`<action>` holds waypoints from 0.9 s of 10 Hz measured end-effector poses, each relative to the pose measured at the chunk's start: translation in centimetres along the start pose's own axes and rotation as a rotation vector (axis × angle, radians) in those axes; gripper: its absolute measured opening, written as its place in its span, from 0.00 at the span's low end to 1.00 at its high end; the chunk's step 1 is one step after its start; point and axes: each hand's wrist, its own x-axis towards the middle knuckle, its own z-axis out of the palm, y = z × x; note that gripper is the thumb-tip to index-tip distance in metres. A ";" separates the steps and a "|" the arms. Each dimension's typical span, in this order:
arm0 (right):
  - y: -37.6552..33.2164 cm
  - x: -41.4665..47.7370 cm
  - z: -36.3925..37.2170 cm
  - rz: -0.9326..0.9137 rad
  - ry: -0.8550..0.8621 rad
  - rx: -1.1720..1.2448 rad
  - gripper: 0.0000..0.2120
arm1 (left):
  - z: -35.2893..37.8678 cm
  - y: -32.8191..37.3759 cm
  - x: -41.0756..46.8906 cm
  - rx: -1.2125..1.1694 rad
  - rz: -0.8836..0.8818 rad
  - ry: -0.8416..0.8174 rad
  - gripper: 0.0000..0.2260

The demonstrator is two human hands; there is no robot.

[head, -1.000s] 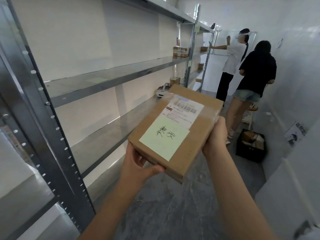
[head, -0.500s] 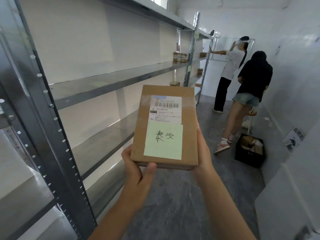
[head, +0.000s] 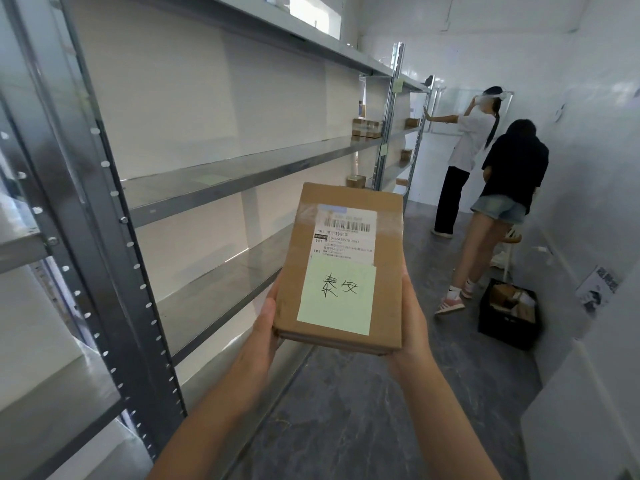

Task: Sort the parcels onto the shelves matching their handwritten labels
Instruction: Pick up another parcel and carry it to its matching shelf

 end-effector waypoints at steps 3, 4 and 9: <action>0.5 -1.3 1.3 0.081 -0.061 0.021 0.15 | -0.6 2.6 -3.0 -0.015 0.095 -0.043 0.35; 0.9 -1.8 1.3 0.078 -0.061 -0.004 0.15 | -0.7 2.1 -3.8 -0.023 0.067 0.027 0.19; 4.9 -7.0 7.7 0.112 -0.228 -0.145 0.25 | -6.1 6.9 -11.1 -0.073 0.028 0.395 0.18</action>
